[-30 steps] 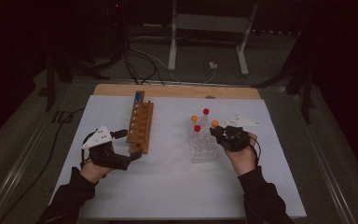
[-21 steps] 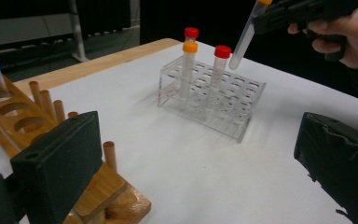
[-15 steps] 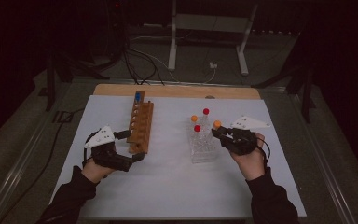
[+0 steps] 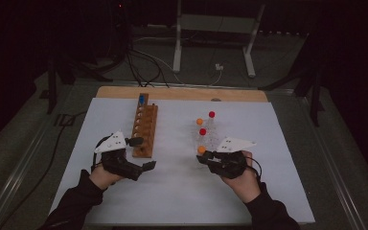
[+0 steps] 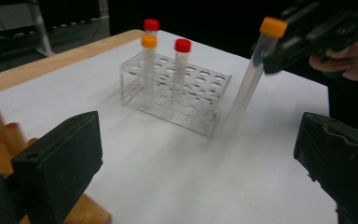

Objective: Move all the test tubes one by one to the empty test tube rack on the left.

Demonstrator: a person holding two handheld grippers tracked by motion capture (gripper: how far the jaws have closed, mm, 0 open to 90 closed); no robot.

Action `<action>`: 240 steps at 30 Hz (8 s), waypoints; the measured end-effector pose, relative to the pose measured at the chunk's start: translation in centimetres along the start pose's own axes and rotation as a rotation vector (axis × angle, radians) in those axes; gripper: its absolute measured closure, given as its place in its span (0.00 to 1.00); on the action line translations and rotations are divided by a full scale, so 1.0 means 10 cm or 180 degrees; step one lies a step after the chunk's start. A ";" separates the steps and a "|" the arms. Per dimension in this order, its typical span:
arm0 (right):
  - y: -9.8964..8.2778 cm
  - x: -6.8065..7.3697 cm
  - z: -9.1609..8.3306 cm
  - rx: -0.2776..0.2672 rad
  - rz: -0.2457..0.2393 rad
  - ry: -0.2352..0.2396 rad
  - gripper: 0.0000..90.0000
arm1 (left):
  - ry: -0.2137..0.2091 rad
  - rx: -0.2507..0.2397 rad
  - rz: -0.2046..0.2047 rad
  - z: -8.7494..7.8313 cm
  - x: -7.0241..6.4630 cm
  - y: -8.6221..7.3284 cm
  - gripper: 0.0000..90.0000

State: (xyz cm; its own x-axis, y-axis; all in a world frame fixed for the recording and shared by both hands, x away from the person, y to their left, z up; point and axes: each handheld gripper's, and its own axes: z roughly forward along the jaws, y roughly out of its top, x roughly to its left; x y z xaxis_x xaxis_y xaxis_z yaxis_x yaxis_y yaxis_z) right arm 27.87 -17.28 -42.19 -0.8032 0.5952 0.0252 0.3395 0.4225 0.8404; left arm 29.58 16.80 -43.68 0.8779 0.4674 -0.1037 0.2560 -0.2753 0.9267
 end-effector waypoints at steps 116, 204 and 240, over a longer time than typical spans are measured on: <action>-0.06 0.09 0.04 -0.0372 0.0249 0.0056 0.00 | 0.0996 -0.0436 0.0014 -0.11 0.83 0.64 0.80; 0.13 -0.09 -0.18 -0.0582 0.0284 -0.0001 0.00 | 0.1194 -0.0106 -0.0292 0.17 0.99 0.17 0.17; 0.46 -1.00 0.65 -0.0107 0.0554 -0.0565 0.59 | 0.0483 -0.0149 0.0004 0.03 0.24 -0.04 0.02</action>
State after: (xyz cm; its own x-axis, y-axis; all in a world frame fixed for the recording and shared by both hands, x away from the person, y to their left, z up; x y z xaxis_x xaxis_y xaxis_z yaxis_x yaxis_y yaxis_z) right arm 40.63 -16.88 -42.11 -0.6344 0.7690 0.0779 0.4463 0.2821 0.8493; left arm 31.72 17.84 -44.44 0.8061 0.5897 -0.0501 0.2328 -0.2382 0.9429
